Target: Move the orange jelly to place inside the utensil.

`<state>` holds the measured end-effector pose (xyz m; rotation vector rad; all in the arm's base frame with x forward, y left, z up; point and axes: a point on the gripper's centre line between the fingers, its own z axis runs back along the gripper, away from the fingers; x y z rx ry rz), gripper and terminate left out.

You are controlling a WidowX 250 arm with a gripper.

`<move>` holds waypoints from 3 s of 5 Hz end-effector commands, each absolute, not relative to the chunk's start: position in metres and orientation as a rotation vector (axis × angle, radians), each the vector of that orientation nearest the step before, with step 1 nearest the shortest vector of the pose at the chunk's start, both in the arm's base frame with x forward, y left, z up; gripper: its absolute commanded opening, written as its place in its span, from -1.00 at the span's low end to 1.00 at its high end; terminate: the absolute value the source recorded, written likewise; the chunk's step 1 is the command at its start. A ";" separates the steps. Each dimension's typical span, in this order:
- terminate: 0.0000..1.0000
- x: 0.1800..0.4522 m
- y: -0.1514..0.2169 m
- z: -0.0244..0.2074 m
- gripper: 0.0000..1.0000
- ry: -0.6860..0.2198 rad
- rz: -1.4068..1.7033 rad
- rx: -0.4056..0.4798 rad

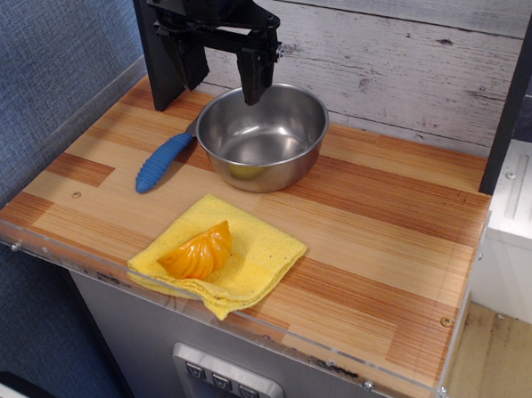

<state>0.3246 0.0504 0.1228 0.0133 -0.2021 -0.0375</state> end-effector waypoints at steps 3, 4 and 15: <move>-1.00 0.347 0.046 0.174 1.00 -0.247 -0.068 -0.110; -1.00 0.314 0.035 0.149 1.00 -0.216 -0.183 -0.144; -1.00 0.253 0.028 0.054 -1.00 -0.070 -0.273 0.033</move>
